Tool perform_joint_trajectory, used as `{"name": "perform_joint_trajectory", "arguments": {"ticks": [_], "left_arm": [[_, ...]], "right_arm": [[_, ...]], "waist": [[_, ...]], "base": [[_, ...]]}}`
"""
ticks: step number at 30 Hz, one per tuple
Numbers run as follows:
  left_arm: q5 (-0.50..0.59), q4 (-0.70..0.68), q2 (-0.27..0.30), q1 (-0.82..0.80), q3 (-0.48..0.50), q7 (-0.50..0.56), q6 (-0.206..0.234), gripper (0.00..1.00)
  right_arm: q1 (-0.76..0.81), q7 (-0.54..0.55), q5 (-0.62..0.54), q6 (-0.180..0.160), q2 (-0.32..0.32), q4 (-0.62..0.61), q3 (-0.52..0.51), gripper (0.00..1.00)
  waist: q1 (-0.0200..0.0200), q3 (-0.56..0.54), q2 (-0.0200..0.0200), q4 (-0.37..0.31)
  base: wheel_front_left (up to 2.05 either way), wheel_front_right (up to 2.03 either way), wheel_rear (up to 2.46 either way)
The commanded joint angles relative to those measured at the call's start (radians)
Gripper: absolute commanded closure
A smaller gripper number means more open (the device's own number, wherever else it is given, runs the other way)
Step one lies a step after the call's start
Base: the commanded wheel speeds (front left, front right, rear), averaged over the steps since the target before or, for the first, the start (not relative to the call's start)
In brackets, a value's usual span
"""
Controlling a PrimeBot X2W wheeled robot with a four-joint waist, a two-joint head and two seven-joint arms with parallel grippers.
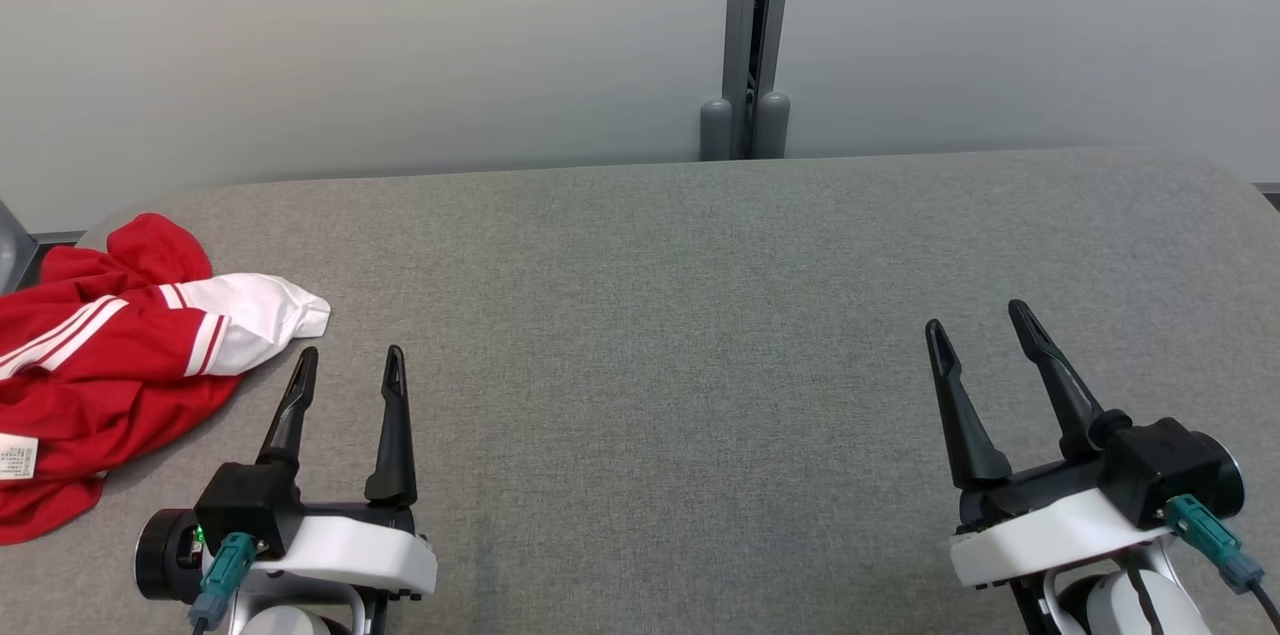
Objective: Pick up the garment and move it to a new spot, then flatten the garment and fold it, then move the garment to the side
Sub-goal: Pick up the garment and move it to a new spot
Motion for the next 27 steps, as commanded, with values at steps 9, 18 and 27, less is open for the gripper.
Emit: {"name": "perform_joint_trajectory", "arguments": {"ticks": [9,18,27], "left_arm": [[-0.011,0.011,0.006,-0.009,0.003,-0.002,0.007,0.0],[-0.023,0.006,0.017,-0.018,0.015,0.002,0.017,0.0],[-0.024,0.005,0.022,-0.009,0.024,0.022,0.049,0.0]], "right_arm": [[0.01,0.001,0.04,0.002,0.001,0.011,0.017,0.0],[0.006,0.0,0.069,0.002,0.0,0.017,0.032,0.0],[-0.004,-0.006,0.095,0.002,-0.005,0.027,0.058,0.0]], "waist": [[0.0,0.001,0.0,0.032],[0.0,0.014,0.0,0.108],[0.0,0.021,0.0,0.225]], "base": [[0.0,0.0,0.0],[0.0,0.0,0.0],[0.0,0.0,0.0]]}}
